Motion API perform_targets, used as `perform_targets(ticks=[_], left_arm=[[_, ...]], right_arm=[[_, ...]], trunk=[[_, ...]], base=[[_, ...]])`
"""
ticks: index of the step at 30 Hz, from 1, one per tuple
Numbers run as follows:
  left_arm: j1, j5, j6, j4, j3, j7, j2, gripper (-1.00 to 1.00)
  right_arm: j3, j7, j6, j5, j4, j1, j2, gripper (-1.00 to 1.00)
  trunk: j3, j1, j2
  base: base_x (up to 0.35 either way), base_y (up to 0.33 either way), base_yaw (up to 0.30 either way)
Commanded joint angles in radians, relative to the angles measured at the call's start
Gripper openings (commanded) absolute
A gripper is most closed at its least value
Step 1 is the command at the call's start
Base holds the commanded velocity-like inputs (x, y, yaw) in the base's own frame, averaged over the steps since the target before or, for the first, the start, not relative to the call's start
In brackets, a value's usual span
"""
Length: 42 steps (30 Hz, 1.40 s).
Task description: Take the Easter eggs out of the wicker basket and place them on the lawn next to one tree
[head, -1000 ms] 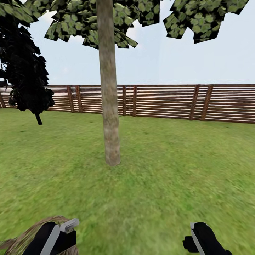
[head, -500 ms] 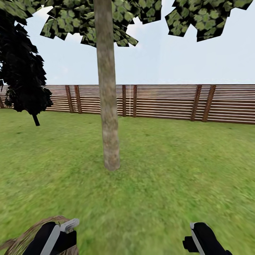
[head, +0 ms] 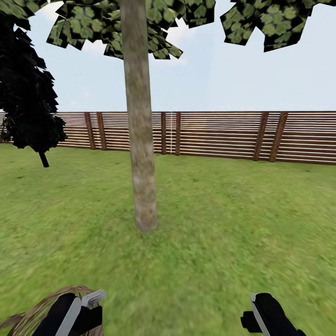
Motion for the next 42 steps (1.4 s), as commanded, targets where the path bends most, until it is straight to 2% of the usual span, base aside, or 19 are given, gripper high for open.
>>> perform_targets(ticks=[1, 20, 28, 38, 42], left_arm=[[-0.001, 0.003, 0.004, -0.001, 0.000, 0.010, 0.000, -1.00], [-0.001, 0.003, 0.004, -0.001, 0.000, 0.010, 0.000, -1.00], [-0.001, 0.003, 0.004, -0.001, 0.000, 0.010, 0.000, -1.00], [-0.001, 0.007, 0.001, -0.002, 0.003, 0.010, 0.002, -1.00], [-0.001, 0.010, 0.001, -0.002, 0.007, 0.010, 0.005, -1.00]], right_arm=[[0.000, 0.001, 0.004, 0.003, -0.001, -0.001, 0.000, 1.00], [-0.001, 0.001, 0.003, 0.005, -0.003, -0.001, 0.000, 1.00], [-0.001, 0.001, 0.003, 0.005, -0.003, -0.001, 0.000, 1.00], [-0.001, -0.001, 0.003, 0.005, 0.000, -0.001, 0.000, 1.00], [-0.001, 0.000, 0.003, 0.005, 0.000, -0.001, 0.000, 1.00]], trunk=[[-0.001, 0.001, -0.001], [-0.001, 0.001, -0.001], [-0.001, 0.001, -0.001], [-0.001, 0.001, -0.001], [-0.014, 0.016, -0.029]], base=[[0.341, 0.000, 0.000], [0.341, 0.000, 0.041], [0.341, 0.000, 0.209], [0.264, 0.000, 0.006], [0.008, 0.000, 0.000]])
